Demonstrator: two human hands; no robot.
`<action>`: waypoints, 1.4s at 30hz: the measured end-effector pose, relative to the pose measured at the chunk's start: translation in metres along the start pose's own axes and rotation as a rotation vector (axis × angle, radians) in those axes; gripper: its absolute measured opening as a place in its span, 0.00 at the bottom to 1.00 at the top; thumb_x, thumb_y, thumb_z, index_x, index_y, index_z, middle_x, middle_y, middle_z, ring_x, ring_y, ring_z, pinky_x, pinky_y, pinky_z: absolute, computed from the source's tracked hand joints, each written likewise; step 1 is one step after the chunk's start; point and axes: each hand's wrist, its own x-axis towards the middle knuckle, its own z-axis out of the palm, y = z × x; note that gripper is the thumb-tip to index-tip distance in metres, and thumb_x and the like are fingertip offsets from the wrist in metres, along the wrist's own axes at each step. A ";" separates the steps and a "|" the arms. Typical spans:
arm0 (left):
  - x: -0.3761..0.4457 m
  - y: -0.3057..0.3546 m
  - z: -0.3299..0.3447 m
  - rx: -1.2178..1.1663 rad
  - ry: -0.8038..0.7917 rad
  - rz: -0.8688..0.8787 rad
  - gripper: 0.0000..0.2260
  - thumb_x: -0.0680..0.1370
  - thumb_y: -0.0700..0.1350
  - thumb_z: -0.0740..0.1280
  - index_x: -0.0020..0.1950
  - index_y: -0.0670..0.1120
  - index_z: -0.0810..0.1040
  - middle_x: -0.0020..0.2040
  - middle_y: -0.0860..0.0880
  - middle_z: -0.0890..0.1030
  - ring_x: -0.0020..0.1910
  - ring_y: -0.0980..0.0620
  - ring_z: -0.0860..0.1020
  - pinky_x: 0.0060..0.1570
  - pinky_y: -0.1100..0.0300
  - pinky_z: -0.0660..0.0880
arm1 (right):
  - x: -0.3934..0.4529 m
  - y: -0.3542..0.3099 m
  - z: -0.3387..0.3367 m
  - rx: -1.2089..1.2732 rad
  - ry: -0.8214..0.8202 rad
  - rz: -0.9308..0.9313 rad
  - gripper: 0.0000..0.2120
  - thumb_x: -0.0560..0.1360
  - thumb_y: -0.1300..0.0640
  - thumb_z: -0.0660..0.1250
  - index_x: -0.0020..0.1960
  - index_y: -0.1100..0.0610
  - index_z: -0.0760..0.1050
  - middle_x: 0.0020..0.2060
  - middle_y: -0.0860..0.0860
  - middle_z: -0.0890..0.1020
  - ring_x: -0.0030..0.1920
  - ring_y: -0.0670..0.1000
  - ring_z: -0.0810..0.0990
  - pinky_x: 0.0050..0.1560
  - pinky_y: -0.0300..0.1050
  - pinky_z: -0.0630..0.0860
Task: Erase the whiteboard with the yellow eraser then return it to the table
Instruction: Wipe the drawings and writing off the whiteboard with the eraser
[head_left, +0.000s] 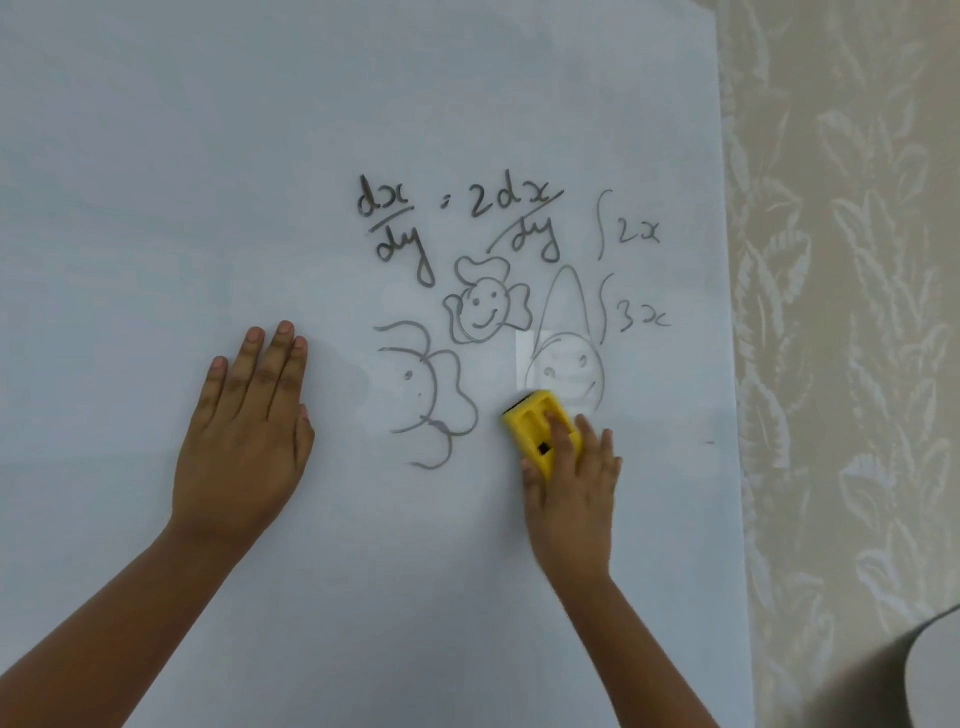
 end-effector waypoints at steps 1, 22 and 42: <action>0.000 0.001 0.000 0.000 0.002 -0.001 0.23 0.80 0.43 0.48 0.74 0.35 0.58 0.74 0.38 0.60 0.74 0.41 0.58 0.72 0.45 0.53 | 0.013 0.000 -0.002 0.002 0.016 0.100 0.24 0.78 0.51 0.59 0.73 0.54 0.58 0.72 0.59 0.61 0.73 0.65 0.53 0.72 0.63 0.51; -0.001 0.000 0.002 0.014 0.024 -0.014 0.22 0.80 0.42 0.49 0.73 0.36 0.60 0.74 0.39 0.62 0.73 0.42 0.59 0.72 0.46 0.54 | -0.005 -0.082 0.008 -0.020 -0.055 -0.301 0.21 0.78 0.47 0.54 0.70 0.50 0.63 0.70 0.57 0.67 0.73 0.64 0.57 0.71 0.63 0.53; -0.001 0.000 0.003 0.054 0.020 -0.016 0.23 0.80 0.42 0.49 0.74 0.37 0.60 0.74 0.40 0.62 0.74 0.44 0.58 0.72 0.47 0.54 | 0.023 -0.031 -0.005 -0.117 -0.055 -0.220 0.22 0.77 0.45 0.56 0.69 0.50 0.66 0.70 0.58 0.68 0.72 0.63 0.59 0.67 0.71 0.56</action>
